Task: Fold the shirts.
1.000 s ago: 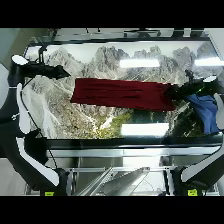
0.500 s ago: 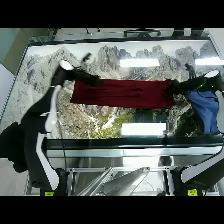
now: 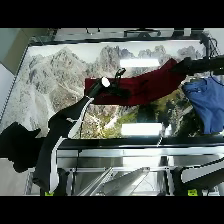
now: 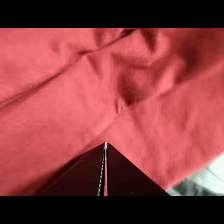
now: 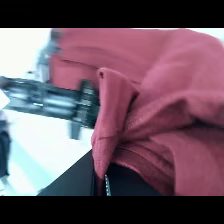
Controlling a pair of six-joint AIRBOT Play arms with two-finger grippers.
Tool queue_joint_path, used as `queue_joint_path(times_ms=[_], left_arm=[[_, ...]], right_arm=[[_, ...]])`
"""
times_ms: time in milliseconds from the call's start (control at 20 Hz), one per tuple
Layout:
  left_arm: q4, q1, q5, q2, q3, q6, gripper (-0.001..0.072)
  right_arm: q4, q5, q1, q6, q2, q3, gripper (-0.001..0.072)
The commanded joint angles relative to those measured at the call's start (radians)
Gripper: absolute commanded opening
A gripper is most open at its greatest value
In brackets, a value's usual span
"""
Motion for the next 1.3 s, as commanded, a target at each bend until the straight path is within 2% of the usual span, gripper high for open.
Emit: queue_joint_path(times_ms=[0, 100, 200, 350, 450, 550, 750, 800, 850, 900, 1000, 1050, 1100, 1200, 1250], left_arm=[[-0.045, -0.027, 0.069, -0.007, 0.001, -0.018, 0.0014], [-0.085, -0.019, 0.021, -0.006, 0.038, -0.018, 0.0014], [-0.108, 0.022, -0.145, 0.023, 0.127, -0.017, 0.0013], [-0.112, 0.149, -0.3, 0.206, 0.126, -0.003, 0.0013], [-0.118, 0.278, -0.311, 0.372, 0.051, -0.003, 0.0013], [-0.124, 0.415, -0.314, 0.509, -0.005, -0.003, 0.0013], [-0.13, 0.609, -0.385, 0.629, -0.076, 0.007, 0.0014], [-0.13, 0.637, -0.408, 0.633, -0.09, 0.028, 0.0014], [-0.13, 0.66, -0.442, 0.631, -0.102, 0.037, 0.0014], [-0.131, 0.678, -0.466, 0.631, -0.123, 0.039, 0.0014], [-0.131, 0.701, -0.486, 0.63, -0.154, 0.057, 0.0014], [-0.131, 0.708, -0.496, 0.63, -0.161, 0.058, 0.0014], [-0.131, 0.714, -0.504, 0.63, -0.162, 0.06, 0.0014], [-0.132, 0.717, -0.51, 0.632, -0.161, 0.06, 0.0014], [-0.132, 0.717, -0.51, 0.632, -0.161, 0.059, 0.0014]], right_arm=[[0.057, 0.037, 0.021, 0.01, 0.005, 0.031, 0.0017], [0.059, 0.036, 0.045, 0.023, 0.005, 0.031, 0.0018], [0.061, 0.013, 0.087, 0.046, 0.005, 0.031, 0.0018], [0.087, -0.118, 0.219, 0.055, 0.005, 0.031, 0.0018], [0.129, -0.298, 0.37, -0.004, 0.002, 0.031, 0.0018], [0.147, -0.552, 0.557, -0.056, -0.031, 0.031, 0.0018], [0.147, -1.048, 0.905, -0.18, -0.237, 0.031, 0.0019], [0.147, -1.168, 0.968, -0.188, -0.305, 0.032, 0.0096], [0.148, -1.275, 1.021, -0.19, -0.371, 0.032, 0.0398], [0.153, -1.303, 1.052, -0.19, -0.415, 0.039, 0.0642], [0.21, -1.286, 1.067, -0.175, -0.441, 0.055, 0.0646], [0.208, -1.259, 1.056, -0.175, -0.423, 0.056, 0.0571], [0.185, -1.189, 1.03, -0.175, -0.386, 0.056, 0.0536], [0.15, -1.019, 0.964, -0.168, -0.295, 0.056, 0.0534], [0.113, -0.922, 0.917, -0.128, -0.24, 0.056, 0.0492]])
